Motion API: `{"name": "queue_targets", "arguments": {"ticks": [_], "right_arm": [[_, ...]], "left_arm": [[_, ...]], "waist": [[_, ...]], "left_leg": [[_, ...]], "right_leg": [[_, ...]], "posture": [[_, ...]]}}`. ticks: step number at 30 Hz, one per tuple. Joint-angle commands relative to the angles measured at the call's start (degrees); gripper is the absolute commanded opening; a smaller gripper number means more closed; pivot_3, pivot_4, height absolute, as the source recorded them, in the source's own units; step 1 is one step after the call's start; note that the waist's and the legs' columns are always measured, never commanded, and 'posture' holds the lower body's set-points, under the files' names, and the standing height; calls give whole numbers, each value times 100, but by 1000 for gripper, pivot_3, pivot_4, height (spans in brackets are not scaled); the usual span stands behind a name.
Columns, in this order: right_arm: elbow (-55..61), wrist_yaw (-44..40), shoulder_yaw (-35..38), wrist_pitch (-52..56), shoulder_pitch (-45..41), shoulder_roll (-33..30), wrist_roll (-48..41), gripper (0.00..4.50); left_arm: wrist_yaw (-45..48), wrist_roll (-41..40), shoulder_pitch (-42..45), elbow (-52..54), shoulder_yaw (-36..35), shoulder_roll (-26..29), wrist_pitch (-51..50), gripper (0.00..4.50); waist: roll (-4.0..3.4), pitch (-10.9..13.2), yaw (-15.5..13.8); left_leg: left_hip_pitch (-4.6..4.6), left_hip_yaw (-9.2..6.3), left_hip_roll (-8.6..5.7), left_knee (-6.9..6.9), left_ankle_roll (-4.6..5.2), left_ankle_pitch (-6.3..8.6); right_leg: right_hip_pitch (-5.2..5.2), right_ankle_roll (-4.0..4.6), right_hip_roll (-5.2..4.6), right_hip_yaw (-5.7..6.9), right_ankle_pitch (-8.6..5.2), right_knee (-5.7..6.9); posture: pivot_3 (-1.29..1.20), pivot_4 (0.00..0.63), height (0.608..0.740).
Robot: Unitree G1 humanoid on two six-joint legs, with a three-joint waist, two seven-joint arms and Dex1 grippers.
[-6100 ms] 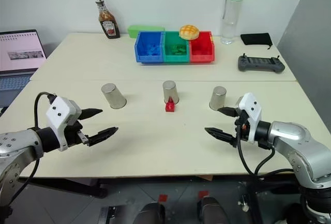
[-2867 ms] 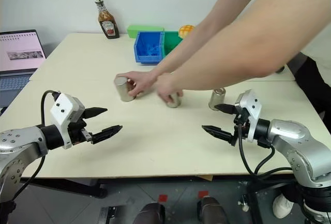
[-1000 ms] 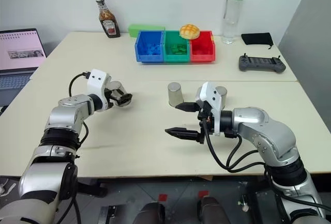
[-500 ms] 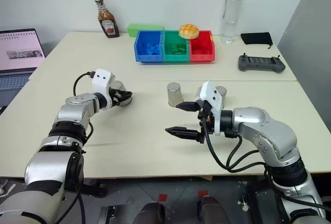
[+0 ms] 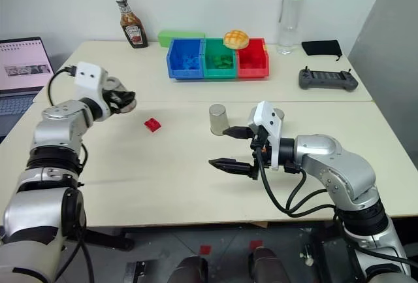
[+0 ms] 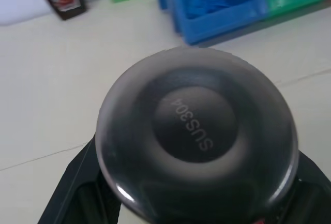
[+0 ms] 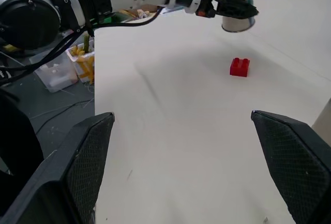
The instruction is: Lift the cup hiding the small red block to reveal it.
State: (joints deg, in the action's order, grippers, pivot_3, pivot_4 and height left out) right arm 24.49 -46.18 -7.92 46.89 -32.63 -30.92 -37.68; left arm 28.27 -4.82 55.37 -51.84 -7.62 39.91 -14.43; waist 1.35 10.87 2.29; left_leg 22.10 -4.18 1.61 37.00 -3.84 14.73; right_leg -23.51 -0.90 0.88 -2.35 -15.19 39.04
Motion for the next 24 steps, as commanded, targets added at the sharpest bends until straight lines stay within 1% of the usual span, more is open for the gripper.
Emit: {"name": "queue_targets", "arguments": {"ticks": [1,9,14,16,17,22,24], "right_arm": [[68,-29,72,-137,-122,59,-18,4500],[47,-32,69,-130,-162,100,-4,4500],[84,-13,90,-86,-141,86,-18,4500],[85,-8,95,-78,-143,81,-19,4500],[92,-5,100,-72,-142,79,-24,4500],[101,53,151,-41,-158,110,-60,4500],[109,59,156,-43,-152,110,-60,4500]], "left_arm": [[-135,-18,-60,-143,-169,72,69,2788],[-267,-40,-196,-649,-315,86,181,2788],[-334,-196,-200,-922,-486,46,104,2788],[-380,-264,-158,-989,-595,37,102,3494],[-393,-313,-125,-1018,-667,43,65,3538],[-352,-310,16,-996,-723,112,7,4468],[-304,-305,42,-890,-706,117,29,4468]], "waist": [[0,0,-16],[0,0,-44],[0,0,-41],[0,0,-41],[0,0,-41],[0,0,-41],[1,0,-42]], "left_leg": [[1,0,0,1,0,0],[4,-3,-1,1,0,0],[4,-3,0,1,0,0],[4,-3,0,1,0,0],[4,-4,0,1,0,0],[4,-4,0,2,0,0],[4,-4,0,2,0,0]], "right_leg": [[0,0,0,0,0,0],[0,5,0,4,3,-1],[-1,6,0,4,3,0],[-1,6,0,5,3,0],[-1,6,0,5,3,0],[-1,6,0,5,3,0],[-1,6,0,5,4,1]], "posture": [[0,150,740],[0,150,740],[0,150,740],[0,150,740],[0,150,740],[0,150,740],[0,150,740]]}}
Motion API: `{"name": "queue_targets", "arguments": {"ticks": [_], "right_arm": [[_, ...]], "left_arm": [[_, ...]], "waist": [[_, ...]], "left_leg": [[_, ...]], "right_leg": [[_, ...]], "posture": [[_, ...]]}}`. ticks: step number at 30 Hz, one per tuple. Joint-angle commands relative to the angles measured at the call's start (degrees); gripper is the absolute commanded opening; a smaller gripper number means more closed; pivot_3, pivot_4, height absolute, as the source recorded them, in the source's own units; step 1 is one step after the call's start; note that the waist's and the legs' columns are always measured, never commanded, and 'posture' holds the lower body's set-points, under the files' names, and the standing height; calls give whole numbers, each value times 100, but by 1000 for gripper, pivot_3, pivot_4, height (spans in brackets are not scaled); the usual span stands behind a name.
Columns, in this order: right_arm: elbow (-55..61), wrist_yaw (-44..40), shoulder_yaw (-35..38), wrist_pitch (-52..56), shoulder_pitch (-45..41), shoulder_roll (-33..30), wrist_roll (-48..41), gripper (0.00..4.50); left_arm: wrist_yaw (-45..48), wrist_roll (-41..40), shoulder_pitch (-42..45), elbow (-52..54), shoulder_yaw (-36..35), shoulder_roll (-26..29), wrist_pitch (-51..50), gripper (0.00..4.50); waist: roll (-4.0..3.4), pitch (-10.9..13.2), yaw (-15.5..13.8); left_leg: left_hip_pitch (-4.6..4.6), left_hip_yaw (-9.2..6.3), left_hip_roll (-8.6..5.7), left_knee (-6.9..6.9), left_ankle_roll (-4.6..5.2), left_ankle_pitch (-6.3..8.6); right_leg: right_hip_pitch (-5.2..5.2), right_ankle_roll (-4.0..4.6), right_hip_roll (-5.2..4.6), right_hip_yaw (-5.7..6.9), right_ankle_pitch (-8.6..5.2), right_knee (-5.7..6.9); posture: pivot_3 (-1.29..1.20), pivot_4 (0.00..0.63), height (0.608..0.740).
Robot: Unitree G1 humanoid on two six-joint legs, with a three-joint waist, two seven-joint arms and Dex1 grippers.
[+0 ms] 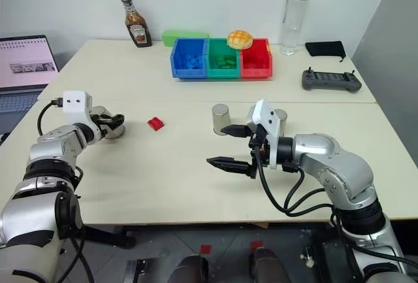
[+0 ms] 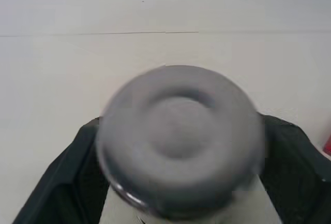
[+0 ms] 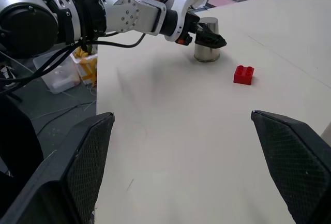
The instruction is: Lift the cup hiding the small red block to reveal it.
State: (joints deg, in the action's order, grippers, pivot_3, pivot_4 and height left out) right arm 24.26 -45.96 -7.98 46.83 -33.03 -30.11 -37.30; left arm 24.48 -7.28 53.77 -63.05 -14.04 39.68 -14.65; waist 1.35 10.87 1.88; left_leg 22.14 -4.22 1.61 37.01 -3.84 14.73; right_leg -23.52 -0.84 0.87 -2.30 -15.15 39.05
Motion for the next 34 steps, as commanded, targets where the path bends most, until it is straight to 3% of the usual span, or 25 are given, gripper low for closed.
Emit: {"name": "queue_targets", "arguments": {"ticks": [1,6,10,14,21,27,34], "right_arm": [[138,40,167,-42,-105,27,-97,4500],[192,95,323,-89,-62,33,-162,4500],[273,285,620,-142,1,118,-296,4500],[386,325,875,-333,192,61,-270,4500],[259,-209,1057,-608,696,-695,-67,4500],[81,-552,1227,-694,901,-1159,-130,4500],[-11,-599,1224,-810,1109,-1220,-68,4500]], "left_arm": [[108,-34,198,338,-31,155,102,4468],[276,-42,31,1225,-22,302,265,4468],[911,-250,-565,2849,-15,469,288,4468],[1534,-637,-1638,4895,-128,971,-740,4468],[2706,-1626,-3513,6849,-867,1812,-2090,4468],[2615,-1865,-4418,7645,-1334,1735,-2449,4468],[2473,-2059,-5015,7892,-1725,1537,-2605,4468]], "waist": [[0,0,0],[0,0,0],[0,0,0],[-1,0,30],[-2,1,62],[-3,2,17],[-3,2,7]], "left_leg": [[0,0,0,0,0,0],[0,0,0,0,0,0],[3,-1,1,-1,-1,0],[-2,5,3,-4,-2,0],[-8,11,4,-6,-1,0],[-14,11,6,-3,0,0],[-21,17,8,-4,1,0]], "right_leg": [[0,0,0,-1,0,0],[0,3,0,-1,2,0],[-1,7,-2,-1,4,-1],[-2,10,-7,-8,6,0],[0,-7,-5,-13,-5,-1],[3,-15,-2,-10,-13,-2],[6,-15,-1,-17,-13,-2]], "posture": [[0,150,740],[0,150,740],[0,150,740],[0,150,740],[0,150,740],[0,150,740],[0,150,740]]}}
